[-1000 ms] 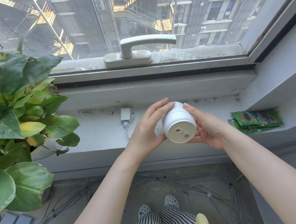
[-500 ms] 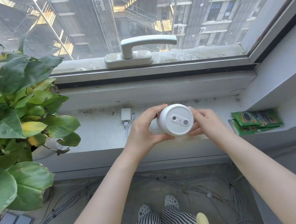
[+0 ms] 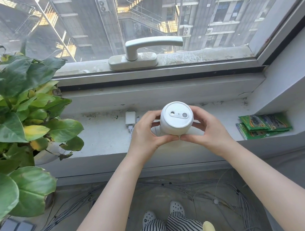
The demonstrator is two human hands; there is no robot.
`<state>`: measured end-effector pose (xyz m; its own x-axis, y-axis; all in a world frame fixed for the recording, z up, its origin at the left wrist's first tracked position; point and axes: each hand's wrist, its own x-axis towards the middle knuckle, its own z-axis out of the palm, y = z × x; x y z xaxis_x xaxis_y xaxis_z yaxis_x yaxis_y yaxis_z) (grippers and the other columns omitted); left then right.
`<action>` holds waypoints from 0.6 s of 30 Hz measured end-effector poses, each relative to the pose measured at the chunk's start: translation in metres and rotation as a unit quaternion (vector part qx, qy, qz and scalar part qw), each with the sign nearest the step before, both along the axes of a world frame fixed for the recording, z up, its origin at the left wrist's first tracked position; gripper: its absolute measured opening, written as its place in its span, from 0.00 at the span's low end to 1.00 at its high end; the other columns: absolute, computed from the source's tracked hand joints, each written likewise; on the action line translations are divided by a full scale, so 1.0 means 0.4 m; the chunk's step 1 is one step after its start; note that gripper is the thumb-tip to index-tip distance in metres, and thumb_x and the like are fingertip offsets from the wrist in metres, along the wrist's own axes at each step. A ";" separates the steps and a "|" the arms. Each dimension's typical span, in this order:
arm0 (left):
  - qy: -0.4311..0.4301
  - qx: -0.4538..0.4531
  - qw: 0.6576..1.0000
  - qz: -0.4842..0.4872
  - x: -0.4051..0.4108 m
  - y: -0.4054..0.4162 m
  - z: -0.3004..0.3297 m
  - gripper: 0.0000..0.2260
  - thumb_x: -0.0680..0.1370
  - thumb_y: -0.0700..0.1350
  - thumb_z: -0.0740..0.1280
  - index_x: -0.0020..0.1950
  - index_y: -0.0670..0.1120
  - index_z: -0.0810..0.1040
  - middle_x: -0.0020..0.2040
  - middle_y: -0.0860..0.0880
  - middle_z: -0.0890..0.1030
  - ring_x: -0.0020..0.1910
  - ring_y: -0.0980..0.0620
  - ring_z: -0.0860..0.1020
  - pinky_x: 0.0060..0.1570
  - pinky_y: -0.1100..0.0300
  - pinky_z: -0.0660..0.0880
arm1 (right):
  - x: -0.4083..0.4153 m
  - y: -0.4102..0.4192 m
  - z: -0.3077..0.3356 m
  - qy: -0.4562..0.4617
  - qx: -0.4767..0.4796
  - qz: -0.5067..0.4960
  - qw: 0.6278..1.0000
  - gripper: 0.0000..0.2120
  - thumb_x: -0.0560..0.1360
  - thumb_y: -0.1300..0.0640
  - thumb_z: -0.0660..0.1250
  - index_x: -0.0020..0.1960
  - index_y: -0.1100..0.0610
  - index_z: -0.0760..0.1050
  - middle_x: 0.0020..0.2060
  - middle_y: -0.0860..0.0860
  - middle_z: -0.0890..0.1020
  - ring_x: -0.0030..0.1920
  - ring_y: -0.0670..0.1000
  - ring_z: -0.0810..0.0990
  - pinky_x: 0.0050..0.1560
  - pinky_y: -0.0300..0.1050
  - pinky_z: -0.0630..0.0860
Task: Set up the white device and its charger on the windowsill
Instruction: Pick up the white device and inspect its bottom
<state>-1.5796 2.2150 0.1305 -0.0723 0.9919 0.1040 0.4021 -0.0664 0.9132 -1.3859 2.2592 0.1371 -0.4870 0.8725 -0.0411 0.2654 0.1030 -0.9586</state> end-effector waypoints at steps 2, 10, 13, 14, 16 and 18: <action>-0.002 -0.002 1.000 -0.001 -0.003 0.003 -0.002 0.28 0.61 0.51 0.80 0.59 0.52 0.78 0.54 0.57 0.79 0.56 0.59 0.77 0.54 0.70 0.72 | -0.003 0.003 0.003 -0.009 0.005 -0.009 1.000 0.32 0.64 0.61 0.79 0.65 0.51 0.72 0.60 0.44 0.80 0.62 0.47 0.77 0.62 0.43 0.75; -0.048 -0.020 0.998 -0.028 -0.015 0.012 -0.018 0.29 0.63 0.43 0.80 0.63 0.51 0.78 0.53 0.49 0.74 0.55 0.57 0.76 0.61 0.63 0.73 | -0.015 0.008 -0.008 -0.016 -0.001 -0.044 0.999 0.29 0.61 0.59 0.81 0.56 0.52 0.70 0.56 0.45 0.82 0.58 0.45 0.79 0.61 0.45 0.76; -0.056 -0.017 0.998 -0.025 -0.020 0.015 -0.016 0.29 0.64 0.42 0.79 0.64 0.53 0.77 0.56 0.53 0.78 0.59 0.55 0.77 0.63 0.58 0.74 | -0.018 0.007 -0.019 -0.019 0.002 -0.067 0.998 0.29 0.61 0.58 0.82 0.56 0.52 0.69 0.56 0.46 0.82 0.58 0.44 0.79 0.60 0.46 0.76; -0.059 -0.023 0.998 -0.021 -0.024 0.017 -0.016 0.28 0.65 0.41 0.78 0.63 0.53 0.76 0.57 0.55 0.79 0.60 0.56 0.77 0.63 0.57 0.74 | -0.017 0.007 -0.021 -0.019 0.002 -0.071 0.997 0.29 0.62 0.59 0.81 0.57 0.52 0.69 0.56 0.46 0.82 0.59 0.44 0.78 0.60 0.46 0.76; -0.070 -0.044 0.996 -0.019 -0.030 0.019 -0.013 0.25 0.66 0.41 0.77 0.60 0.54 0.75 0.57 0.58 0.80 0.60 0.59 0.77 0.63 0.57 0.73 | -0.013 0.009 -0.025 -0.020 0.007 -0.070 0.997 0.31 0.63 0.59 0.81 0.60 0.52 0.69 0.58 0.46 0.81 0.60 0.45 0.77 0.58 0.47 0.78; -0.075 -0.059 0.995 -0.031 -0.033 0.021 -0.012 0.22 0.69 0.41 0.76 0.59 0.53 0.74 0.58 0.59 0.80 0.61 0.60 0.76 0.64 0.57 0.72 | -0.012 0.013 -0.028 -0.026 0.018 -0.064 0.997 0.33 0.63 0.60 0.80 0.64 0.51 0.70 0.59 0.45 0.79 0.60 0.46 0.77 0.56 0.45 0.78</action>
